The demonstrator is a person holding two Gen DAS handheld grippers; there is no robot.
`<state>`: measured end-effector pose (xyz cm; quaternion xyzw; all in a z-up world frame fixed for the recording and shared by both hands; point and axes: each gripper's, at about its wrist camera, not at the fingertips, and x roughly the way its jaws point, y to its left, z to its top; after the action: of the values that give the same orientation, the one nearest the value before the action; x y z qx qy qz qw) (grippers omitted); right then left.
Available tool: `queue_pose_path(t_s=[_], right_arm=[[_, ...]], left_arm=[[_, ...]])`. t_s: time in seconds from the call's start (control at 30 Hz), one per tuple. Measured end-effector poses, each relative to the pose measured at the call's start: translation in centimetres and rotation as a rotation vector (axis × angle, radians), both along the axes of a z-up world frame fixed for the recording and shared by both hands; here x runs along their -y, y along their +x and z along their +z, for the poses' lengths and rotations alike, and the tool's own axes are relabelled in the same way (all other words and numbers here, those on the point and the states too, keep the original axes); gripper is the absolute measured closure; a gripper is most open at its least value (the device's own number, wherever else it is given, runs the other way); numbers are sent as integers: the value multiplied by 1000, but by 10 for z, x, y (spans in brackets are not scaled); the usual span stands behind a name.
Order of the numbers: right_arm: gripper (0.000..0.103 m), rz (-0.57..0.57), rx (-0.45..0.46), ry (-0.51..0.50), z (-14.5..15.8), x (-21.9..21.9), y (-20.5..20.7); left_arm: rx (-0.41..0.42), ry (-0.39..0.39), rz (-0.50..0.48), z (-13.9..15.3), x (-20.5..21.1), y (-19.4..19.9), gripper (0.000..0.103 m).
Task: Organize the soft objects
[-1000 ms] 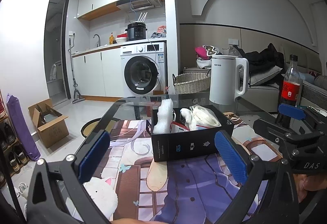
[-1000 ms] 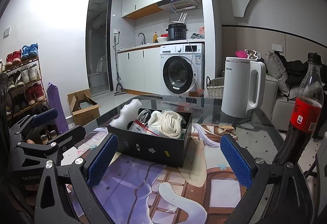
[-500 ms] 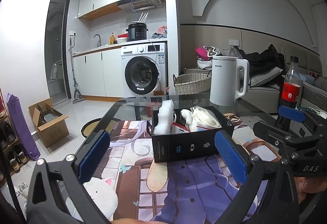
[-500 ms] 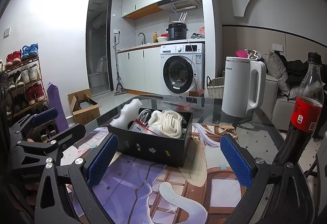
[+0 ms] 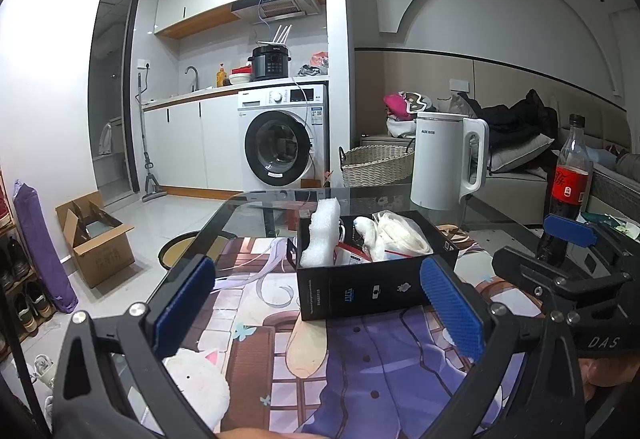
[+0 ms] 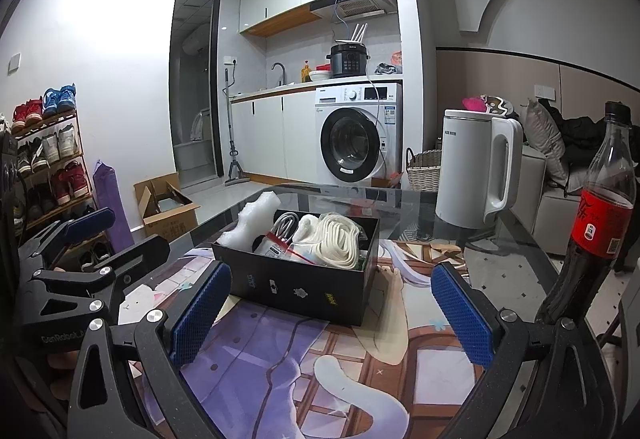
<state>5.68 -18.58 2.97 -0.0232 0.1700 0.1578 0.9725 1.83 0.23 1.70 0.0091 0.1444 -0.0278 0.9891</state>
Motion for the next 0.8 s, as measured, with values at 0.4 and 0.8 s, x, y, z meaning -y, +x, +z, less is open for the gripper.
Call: queue_pose_path(t_s=[0.4, 0.8], right_arm=[[1, 4, -6, 2, -2, -2, 0], [1, 12, -9, -3, -4, -3, -1]], left_arm=[[-16, -2, 8, -1, 2, 1, 0], [-9, -14, 13, 2, 2, 0, 0]])
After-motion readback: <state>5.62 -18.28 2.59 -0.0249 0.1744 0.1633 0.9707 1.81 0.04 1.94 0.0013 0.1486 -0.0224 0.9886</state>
